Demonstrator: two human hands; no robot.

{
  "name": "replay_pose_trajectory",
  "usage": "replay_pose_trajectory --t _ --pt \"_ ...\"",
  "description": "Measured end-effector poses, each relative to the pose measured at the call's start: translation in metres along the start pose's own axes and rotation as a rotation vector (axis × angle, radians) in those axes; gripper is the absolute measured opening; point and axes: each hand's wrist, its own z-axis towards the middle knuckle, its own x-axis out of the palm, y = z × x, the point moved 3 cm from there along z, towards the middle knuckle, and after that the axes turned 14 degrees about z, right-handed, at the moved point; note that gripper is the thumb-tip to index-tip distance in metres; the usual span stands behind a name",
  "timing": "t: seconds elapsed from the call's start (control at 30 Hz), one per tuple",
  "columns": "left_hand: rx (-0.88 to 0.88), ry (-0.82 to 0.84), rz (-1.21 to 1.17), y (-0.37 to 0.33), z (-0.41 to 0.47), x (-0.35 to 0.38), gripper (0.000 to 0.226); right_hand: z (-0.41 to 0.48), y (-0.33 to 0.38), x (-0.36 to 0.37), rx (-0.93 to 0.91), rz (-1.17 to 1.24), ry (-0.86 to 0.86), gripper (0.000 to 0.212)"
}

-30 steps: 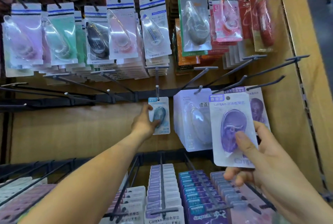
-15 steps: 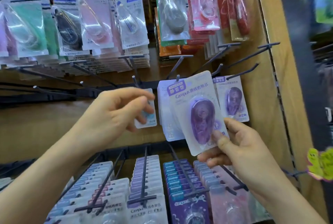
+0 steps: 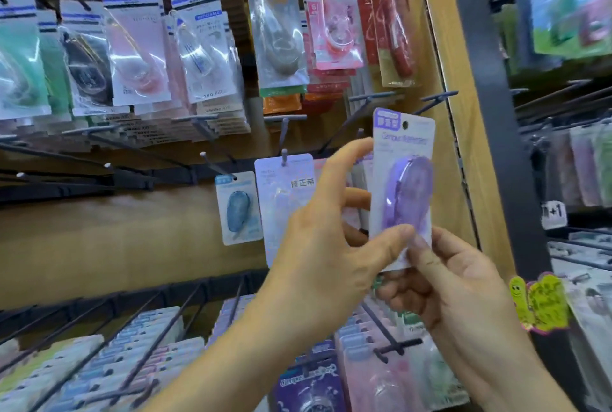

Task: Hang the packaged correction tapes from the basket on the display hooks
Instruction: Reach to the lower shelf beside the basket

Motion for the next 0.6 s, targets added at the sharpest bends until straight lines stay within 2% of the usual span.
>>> replay_pose_trajectory --t 0.1,0.17,0.37,0.6 --pt "-0.039 -0.016 -0.061 -0.002 0.013 0.024 0.074 -0.001 0.011 -0.018 -0.074 -0.075 -0.102 0.014" --pt "-0.058 -0.014 -0.105 0.002 0.023 0.039 0.077 0.000 0.019 -0.030 -0.144 -0.168 -0.142 0.015" --pt "-0.121 0.010 -0.097 0.008 0.038 0.058 0.074 0.005 0.029 -0.038 -0.218 -0.348 -0.123 0.049" --pt "-0.116 0.016 -0.058 0.010 0.038 0.060 0.067 0.004 0.028 -0.044 -0.220 -0.321 -0.108 0.055"
